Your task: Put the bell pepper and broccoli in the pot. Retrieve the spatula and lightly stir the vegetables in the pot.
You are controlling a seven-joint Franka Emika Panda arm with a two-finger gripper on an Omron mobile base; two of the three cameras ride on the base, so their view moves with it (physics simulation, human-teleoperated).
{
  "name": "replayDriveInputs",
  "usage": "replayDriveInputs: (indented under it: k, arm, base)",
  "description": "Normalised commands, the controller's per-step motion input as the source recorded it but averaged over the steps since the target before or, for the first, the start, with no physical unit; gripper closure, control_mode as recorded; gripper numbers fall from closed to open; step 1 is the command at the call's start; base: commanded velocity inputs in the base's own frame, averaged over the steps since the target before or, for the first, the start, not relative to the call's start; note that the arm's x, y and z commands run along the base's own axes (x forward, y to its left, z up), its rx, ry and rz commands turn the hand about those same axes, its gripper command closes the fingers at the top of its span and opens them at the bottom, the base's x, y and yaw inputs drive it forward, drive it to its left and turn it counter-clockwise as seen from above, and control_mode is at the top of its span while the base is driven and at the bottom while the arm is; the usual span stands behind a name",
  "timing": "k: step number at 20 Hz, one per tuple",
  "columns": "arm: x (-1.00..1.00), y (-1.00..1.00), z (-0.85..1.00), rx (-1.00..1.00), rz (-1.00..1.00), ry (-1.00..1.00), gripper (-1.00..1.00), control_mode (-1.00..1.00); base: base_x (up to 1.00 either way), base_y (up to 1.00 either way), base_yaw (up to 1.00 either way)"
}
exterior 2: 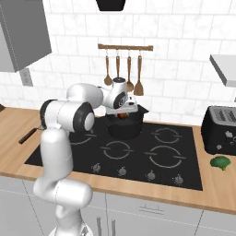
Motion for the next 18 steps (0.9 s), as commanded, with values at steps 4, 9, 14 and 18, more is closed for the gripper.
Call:
replayDriveInputs:
  k: [4, 9, 14, 18]
  arm:
    - [0.11, 0.0, -0.12, 0.0, 0.0, 0.01, 1.0, -1.0]
    - [0.0, 0.0, 0.0, 0.0, 0.0, 0.0, -1.0, -1.0]
    - [0.0, 0.0, 0.0, 0.0, 0.0, 0.0, -1.0, -1.0]
    - [0.0, 0.0, 0.0, 0.0, 0.0, 0.0, -1.0, -1.0]
  base:
    - [0.0, 0.0, 0.0]
    - [0.0, 0.0, 0.0]
    - [0.0, 0.0, 0.0]
    - [0.0, 0.0, 0.0]
